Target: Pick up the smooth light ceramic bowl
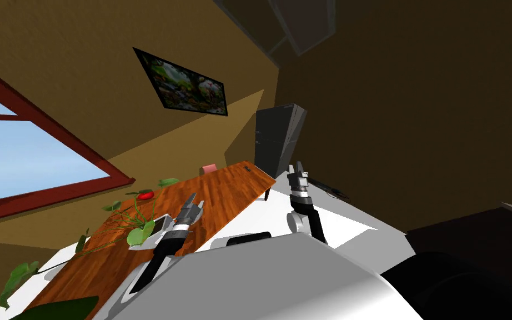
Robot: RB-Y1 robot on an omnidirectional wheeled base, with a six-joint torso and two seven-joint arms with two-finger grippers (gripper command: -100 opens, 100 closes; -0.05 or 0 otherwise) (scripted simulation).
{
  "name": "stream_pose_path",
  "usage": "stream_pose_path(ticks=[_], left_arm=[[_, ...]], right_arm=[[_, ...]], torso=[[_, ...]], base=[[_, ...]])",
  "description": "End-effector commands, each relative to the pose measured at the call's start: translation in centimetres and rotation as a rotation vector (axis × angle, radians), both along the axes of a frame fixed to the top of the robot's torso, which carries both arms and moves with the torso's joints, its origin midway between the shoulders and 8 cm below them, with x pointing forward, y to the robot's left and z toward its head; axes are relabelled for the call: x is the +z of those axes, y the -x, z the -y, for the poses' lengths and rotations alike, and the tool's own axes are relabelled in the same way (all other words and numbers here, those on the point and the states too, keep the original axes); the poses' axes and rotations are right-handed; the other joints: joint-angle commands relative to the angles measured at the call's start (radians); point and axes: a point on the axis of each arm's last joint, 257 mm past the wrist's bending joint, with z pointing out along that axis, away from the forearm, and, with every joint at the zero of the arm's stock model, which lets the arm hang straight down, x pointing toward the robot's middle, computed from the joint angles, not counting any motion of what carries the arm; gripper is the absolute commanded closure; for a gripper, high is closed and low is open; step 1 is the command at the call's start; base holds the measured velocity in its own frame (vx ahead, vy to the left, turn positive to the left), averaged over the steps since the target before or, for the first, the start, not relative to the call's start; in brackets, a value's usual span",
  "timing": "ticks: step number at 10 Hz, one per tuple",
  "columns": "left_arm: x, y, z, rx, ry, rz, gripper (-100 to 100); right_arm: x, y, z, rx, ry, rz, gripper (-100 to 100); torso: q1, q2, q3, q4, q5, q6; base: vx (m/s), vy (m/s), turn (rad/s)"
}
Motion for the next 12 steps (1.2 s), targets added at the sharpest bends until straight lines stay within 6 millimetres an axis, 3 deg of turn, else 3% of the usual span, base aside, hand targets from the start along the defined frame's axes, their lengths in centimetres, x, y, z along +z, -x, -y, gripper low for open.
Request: stream_pose_path(ticks=[1, 2, 5, 6, 7, 12], left_arm=[[-1.8, 0.3, -0.7, 0.012, 0.014, -0.045, -100], [-3.8, 0.7, -2.0, 0.027, 0.033, -0.1, -100], [-7.3, 1.9, -3.8, 0.058, 0.057, -0.187, -100], [-9.5, 2.8, -5.2, 0.083, 0.081, -0.246, -100], [-10.0, 3.1, -5.4, 0.088, 0.082, -0.257, -100], [-16.6, 7.2, -9.7, 0.188, 0.164, -0.434, -100]], right_arm=[[0.0, 0.0, 0.0, 0.0, 0.0, 0.0, 0], [0.0, 0.0, 0.0, 0.0, 0.0, 0.0, 0], [0.0, 0.0, 0.0, 0.0, 0.0, 0.0, 0], [0.0, 0.0, 0.0, 0.0, 0.0, 0.0, 0], [0.0, 0.0, 0.0, 0.0, 0.0, 0.0, 0], [0.0, 0.0, 0.0, 0.0, 0.0, 0.0, 0]], torso=[[0.0, 0.0, 0.0, 0.0, 0.0, 0.0], [0.0, 0.0, 0.0, 0.0, 0.0, -0.001], [0.001, 0.0, 0.0, 0.0, 0.0, 0.0], [0.001, 0.0, 0.0, 0.0, 0.0, -0.001], [0.001, -0.001, 0.0, 0.0, 0.0, 0.0], [0.001, -0.001, 0.0, 0.0, 0.0, -0.001]], base=[[-0.015, 0.013, -0.129], [-0.014, 0.008, -0.306], [-0.013, 0.016, -0.195], [-0.011, 0.016, -0.236], [-0.01, 0.018, -0.161], [-0.012, 0.023, -0.23]])
